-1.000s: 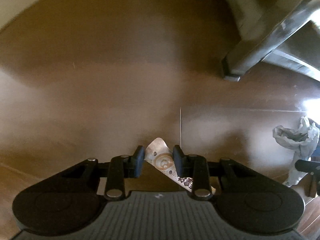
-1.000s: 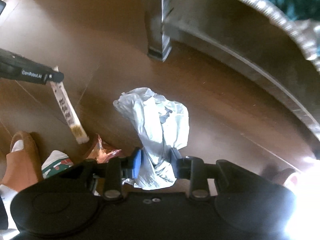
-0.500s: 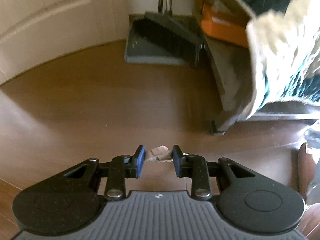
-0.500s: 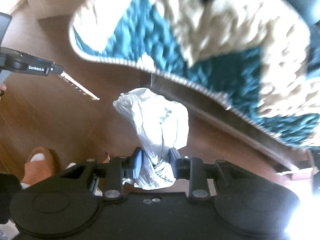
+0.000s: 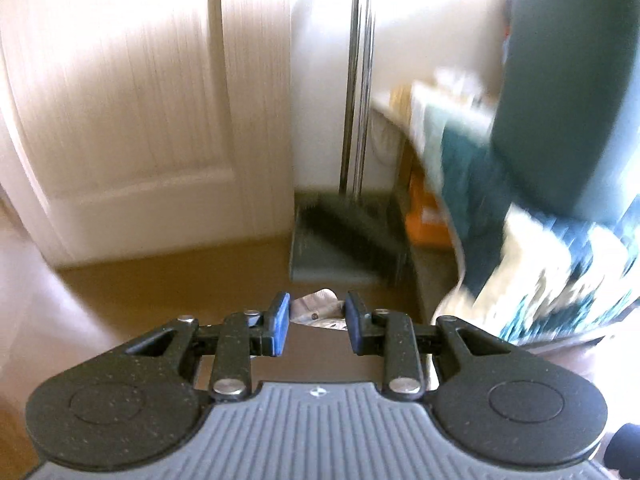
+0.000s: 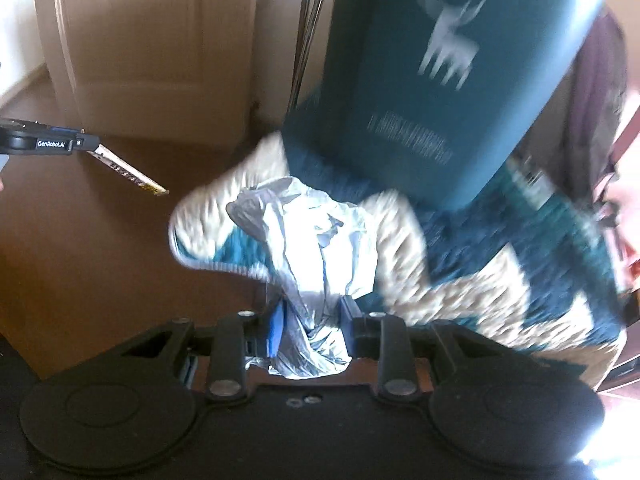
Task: Collect trash
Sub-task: 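Lift the paper strip and white bag up toward the teal bin, then lower the strip and white bag into the teal bin and open both tools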
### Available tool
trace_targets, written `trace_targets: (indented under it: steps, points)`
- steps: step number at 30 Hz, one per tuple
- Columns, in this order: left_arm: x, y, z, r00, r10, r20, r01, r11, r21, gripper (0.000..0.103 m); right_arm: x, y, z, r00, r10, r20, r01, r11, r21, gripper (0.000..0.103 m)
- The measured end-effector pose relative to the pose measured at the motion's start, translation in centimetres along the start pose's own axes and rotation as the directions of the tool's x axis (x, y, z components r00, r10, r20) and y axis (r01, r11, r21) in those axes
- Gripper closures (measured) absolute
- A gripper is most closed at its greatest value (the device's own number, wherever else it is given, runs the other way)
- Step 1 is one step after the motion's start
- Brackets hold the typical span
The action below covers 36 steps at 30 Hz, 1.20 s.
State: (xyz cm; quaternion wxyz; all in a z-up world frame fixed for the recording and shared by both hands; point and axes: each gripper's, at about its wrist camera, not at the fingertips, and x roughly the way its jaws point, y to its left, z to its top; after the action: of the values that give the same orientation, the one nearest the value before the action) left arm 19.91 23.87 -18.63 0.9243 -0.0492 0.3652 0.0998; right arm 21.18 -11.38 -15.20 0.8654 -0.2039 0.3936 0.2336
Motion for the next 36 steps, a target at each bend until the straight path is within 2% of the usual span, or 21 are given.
trace_targets:
  steps: [5,9,15,19,24,30,33,36]
  points:
    - [-6.3,-0.9,5.6,0.995,-0.027,0.096,0.029,0.999,-0.016,0.075,-6.0,-1.8,2.8,0.993,-0.01,0.121,0.008,1.0,0.016,0.076]
    - [-9.7,-1.9,9.5,0.991,-0.065,0.115,0.071,0.996,-0.047,0.075,-10.6,-3.4,5.2,0.978,-0.017,0.209,0.016,1.0,0.006,0.076]
    - [-14.8,-4.3,16.0,0.978,-0.095,0.184,0.1,0.995,-0.016,0.075,-15.6,-6.3,9.2,0.938,-0.062,0.341,0.065,0.998,0.003,0.076]
    - [-18.0,-6.2,21.1,0.961,-0.132,0.243,0.138,0.99,-0.011,0.075,-17.8,-8.3,12.0,0.904,-0.104,0.414,0.104,0.994,0.023,0.076]
    - [-20.9,-9.6,26.5,0.935,-0.172,0.309,0.17,0.985,0.033,0.075,-18.8,-10.8,15.6,0.878,-0.145,0.457,0.135,0.989,0.054,0.076]
    - [-21.2,-15.2,30.4,0.916,-0.206,0.345,0.177,0.977,0.115,0.075,-18.0,-12.0,18.4,0.854,-0.198,0.48,0.194,0.979,0.059,0.076]
    - [-20.0,-17.8,31.2,0.916,-0.219,0.337,0.177,0.972,0.152,0.075,-16.7,-13.2,19.6,0.861,-0.204,0.466,0.194,0.979,0.07,0.076]
    - [-17.9,-20.5,31.5,0.921,-0.243,0.305,0.193,0.964,0.185,0.075,-14.9,-14.3,20.1,0.876,-0.198,0.439,0.18,0.98,0.084,0.076]
